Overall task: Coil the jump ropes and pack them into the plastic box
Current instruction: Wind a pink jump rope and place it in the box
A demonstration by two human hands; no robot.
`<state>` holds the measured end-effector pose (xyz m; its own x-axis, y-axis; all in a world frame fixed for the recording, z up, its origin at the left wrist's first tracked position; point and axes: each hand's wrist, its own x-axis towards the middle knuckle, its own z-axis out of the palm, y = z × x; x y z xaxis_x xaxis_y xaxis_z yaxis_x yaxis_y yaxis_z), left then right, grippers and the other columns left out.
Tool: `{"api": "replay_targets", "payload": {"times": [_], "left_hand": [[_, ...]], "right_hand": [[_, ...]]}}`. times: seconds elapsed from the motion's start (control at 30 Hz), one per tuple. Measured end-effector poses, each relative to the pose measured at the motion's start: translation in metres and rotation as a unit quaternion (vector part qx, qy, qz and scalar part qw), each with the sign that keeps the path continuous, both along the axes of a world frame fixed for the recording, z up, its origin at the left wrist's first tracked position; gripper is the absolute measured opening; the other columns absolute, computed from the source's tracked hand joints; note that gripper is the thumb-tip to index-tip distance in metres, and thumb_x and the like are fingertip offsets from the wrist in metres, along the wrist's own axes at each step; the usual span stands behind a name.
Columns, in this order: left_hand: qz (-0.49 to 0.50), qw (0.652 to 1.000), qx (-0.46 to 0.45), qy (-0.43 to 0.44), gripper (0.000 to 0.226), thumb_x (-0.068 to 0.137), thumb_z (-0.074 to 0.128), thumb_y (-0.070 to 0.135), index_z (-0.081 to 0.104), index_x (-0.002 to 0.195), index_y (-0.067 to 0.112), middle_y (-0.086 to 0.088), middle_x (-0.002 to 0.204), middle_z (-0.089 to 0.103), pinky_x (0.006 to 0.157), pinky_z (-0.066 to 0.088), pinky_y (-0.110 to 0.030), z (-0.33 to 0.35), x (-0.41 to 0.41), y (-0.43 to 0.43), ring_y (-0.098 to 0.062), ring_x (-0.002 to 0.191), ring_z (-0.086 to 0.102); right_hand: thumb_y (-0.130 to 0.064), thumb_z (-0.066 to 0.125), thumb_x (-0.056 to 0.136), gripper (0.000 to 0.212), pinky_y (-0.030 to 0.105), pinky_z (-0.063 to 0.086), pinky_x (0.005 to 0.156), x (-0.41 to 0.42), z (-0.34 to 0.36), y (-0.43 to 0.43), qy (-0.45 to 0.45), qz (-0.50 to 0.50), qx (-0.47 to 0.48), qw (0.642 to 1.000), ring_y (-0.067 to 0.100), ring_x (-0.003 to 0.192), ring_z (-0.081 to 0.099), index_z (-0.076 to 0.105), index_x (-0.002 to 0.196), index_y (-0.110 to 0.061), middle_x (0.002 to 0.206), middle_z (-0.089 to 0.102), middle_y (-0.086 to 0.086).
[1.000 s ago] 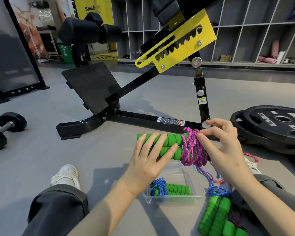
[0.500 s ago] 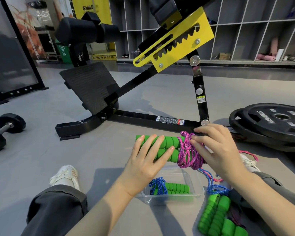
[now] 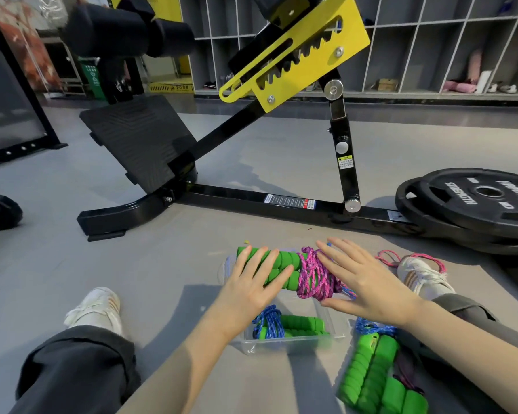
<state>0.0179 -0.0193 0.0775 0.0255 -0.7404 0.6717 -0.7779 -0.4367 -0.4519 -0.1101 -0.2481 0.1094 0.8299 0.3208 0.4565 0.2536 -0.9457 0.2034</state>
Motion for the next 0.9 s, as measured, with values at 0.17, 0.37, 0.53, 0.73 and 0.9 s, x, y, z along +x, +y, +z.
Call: {"api": "replay_targets", "payload": {"times": [0.17,0.37,0.53,0.73,0.9], "left_hand": [[0.008,0.997,0.073,0.019,0.058,0.075,0.054,-0.005,0.048,0.130,0.012,-0.021,0.120,0.059,0.097,0.045,-0.056,-0.028,0.013,-0.012,-0.036,0.112,0.053],[0.023,0.986,0.153,0.060,0.065,0.069,0.054,-0.006,0.045,0.130,0.012,-0.021,0.116,0.063,0.099,0.041,-0.054,-0.059,0.022,-0.025,-0.036,0.106,0.061],[0.050,0.957,0.250,0.139,0.103,0.036,0.085,0.000,0.044,0.130,0.013,-0.021,0.117,0.063,0.092,0.049,-0.053,-0.074,0.035,-0.033,-0.037,0.106,0.062],[0.060,0.929,0.310,0.195,0.110,0.028,0.086,0.000,0.046,0.129,0.017,-0.020,0.117,0.061,0.092,0.048,-0.050,-0.095,0.041,-0.041,-0.036,0.107,0.058],[0.070,0.919,0.337,0.192,0.099,0.046,0.083,0.000,0.049,0.137,0.018,-0.023,0.133,0.051,0.105,0.035,-0.051,-0.092,0.037,-0.053,-0.038,0.122,0.049]], "right_hand": [[-0.064,0.036,0.089,0.077,0.038,0.026,0.109,0.013,-0.036,-0.015,0.045,-0.009,-0.007,0.999,0.027,0.136,0.031,0.035,0.139,-0.005,0.147,0.039,0.012],[-0.063,0.037,0.089,0.077,0.036,0.025,0.109,0.030,-0.074,-0.037,0.097,-0.010,-0.045,0.994,0.029,0.132,0.042,0.049,0.134,-0.001,0.143,0.044,0.014],[-0.064,0.032,0.091,0.078,0.037,0.026,0.108,0.044,-0.105,-0.042,0.141,-0.031,-0.024,0.989,0.030,0.132,0.041,0.046,0.135,0.000,0.142,0.044,0.016],[-0.065,0.021,0.092,0.080,0.032,0.013,0.112,0.054,-0.126,-0.042,0.165,-0.057,-0.031,0.984,0.029,0.127,0.047,0.052,0.131,-0.001,0.136,0.051,0.016],[-0.063,0.017,0.094,0.081,0.033,0.017,0.111,0.058,-0.139,-0.047,0.186,-0.079,-0.020,0.979,0.029,0.125,0.050,0.053,0.129,0.000,0.134,0.053,0.016]]}}
